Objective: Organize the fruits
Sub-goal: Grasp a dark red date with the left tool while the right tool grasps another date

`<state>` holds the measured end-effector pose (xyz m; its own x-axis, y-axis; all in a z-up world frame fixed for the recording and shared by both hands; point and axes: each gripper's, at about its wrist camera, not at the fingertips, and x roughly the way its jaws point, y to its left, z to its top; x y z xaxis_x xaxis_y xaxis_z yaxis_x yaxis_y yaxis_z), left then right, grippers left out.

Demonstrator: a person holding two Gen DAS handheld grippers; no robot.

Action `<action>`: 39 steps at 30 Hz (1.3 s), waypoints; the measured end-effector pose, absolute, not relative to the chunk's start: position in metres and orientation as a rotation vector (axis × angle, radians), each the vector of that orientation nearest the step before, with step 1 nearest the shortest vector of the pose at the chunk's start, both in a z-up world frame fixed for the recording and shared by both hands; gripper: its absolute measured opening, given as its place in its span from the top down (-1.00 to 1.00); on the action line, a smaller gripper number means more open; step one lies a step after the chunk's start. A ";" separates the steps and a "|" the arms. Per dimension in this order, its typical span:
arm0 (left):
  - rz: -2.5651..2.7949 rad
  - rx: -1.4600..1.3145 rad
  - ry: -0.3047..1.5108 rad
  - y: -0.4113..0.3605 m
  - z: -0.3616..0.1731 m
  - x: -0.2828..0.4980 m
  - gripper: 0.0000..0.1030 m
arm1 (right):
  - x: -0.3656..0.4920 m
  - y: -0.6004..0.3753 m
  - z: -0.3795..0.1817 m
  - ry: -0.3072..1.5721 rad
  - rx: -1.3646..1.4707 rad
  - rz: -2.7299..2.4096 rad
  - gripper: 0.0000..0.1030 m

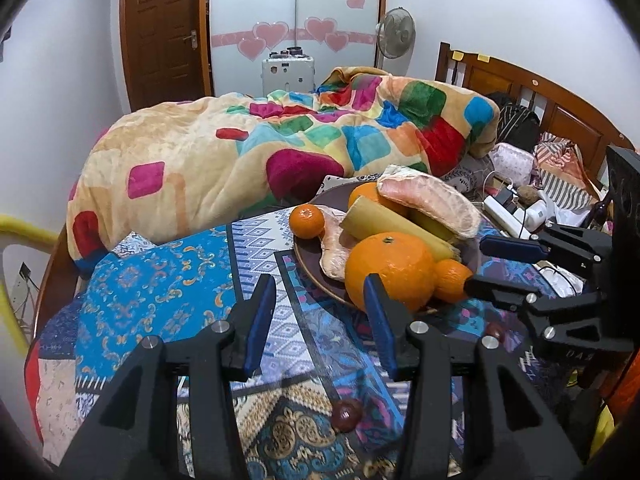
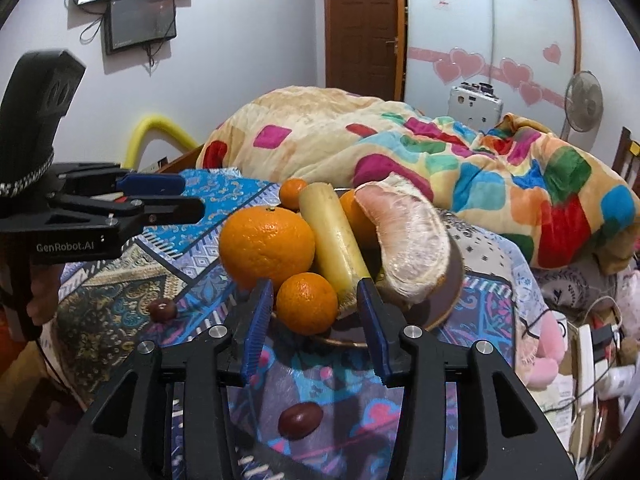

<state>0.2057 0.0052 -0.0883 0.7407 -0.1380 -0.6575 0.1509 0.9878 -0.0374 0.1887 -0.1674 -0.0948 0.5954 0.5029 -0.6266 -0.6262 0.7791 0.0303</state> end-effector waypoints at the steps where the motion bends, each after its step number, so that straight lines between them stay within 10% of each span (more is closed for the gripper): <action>1: -0.157 0.018 0.716 0.005 -0.087 0.203 0.12 | 0.185 -0.170 -0.091 0.657 -0.192 0.657 0.22; 24: -0.105 0.009 0.766 0.004 -0.114 0.132 -0.25 | 0.128 -0.202 -0.109 0.703 -0.141 0.552 0.01; 39: -0.164 -0.023 0.852 0.001 -0.156 0.154 0.13 | 0.148 -0.194 -0.142 0.765 -0.122 0.555 0.19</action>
